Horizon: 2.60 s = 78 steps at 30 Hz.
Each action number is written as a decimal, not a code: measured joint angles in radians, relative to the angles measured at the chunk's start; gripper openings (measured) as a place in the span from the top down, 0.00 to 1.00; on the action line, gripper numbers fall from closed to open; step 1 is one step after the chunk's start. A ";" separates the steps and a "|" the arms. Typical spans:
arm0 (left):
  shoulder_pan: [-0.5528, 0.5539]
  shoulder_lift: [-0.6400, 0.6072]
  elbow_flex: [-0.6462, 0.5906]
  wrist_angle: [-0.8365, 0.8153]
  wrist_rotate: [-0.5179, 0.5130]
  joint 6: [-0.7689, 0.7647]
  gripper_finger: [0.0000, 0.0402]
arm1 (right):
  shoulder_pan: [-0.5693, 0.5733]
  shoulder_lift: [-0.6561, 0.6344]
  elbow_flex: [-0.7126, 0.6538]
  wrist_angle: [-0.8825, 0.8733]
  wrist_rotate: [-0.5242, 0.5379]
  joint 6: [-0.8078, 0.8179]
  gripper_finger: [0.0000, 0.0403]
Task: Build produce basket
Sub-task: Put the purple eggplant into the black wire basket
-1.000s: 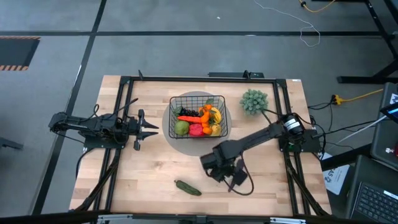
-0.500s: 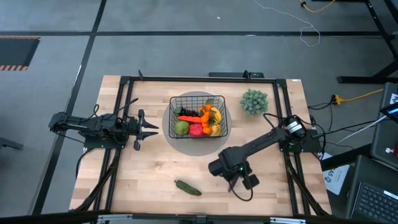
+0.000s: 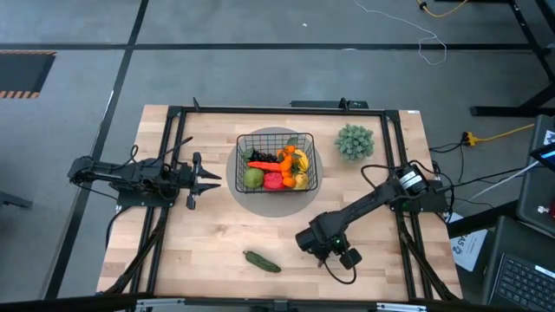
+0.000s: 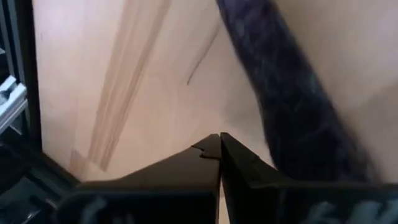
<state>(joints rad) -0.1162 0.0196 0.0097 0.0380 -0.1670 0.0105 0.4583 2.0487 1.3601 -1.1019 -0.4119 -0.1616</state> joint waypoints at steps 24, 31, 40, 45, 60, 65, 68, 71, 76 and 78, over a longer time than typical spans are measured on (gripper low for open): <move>0.000 0.000 0.000 0.000 0.000 0.000 0.77 | -0.075 -0.005 0.001 0.186 0.278 -0.080 1.00; 0.000 0.000 0.000 0.000 0.000 0.000 0.77 | -0.103 -0.003 0.001 0.193 0.232 -0.105 0.99; 0.000 0.000 0.000 0.000 0.000 0.000 0.77 | -0.104 0.001 0.002 0.126 0.172 0.037 0.97; 0.000 0.000 0.000 -0.001 0.000 0.000 0.77 | -0.093 0.006 0.004 -0.105 0.160 0.086 0.97; 0.000 0.000 0.000 -0.001 0.000 0.000 0.77 | -0.033 -0.034 0.192 -0.468 0.326 0.188 0.97; 0.000 0.000 0.000 -0.001 0.000 0.000 0.77 | -0.031 -0.121 0.190 -0.471 0.340 0.253 0.97; 0.000 0.000 0.000 -0.001 0.000 0.000 0.77 | -0.029 -0.184 0.191 -0.469 0.341 0.306 0.97; 0.000 0.000 0.000 -0.001 0.000 0.000 0.77 | -0.029 -0.247 0.191 -0.459 0.342 0.364 0.97; 0.000 0.000 0.000 -0.001 0.000 0.000 0.77 | -0.029 -0.323 0.191 -0.457 0.343 0.398 0.97; 0.000 0.000 0.000 -0.001 0.000 0.000 0.77 | -0.029 -0.348 0.190 -0.453 0.343 0.391 0.97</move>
<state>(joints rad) -0.1165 0.0193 0.0097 0.0374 -0.1669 0.0101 0.4294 1.7011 1.5499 -1.5547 -0.0689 0.2295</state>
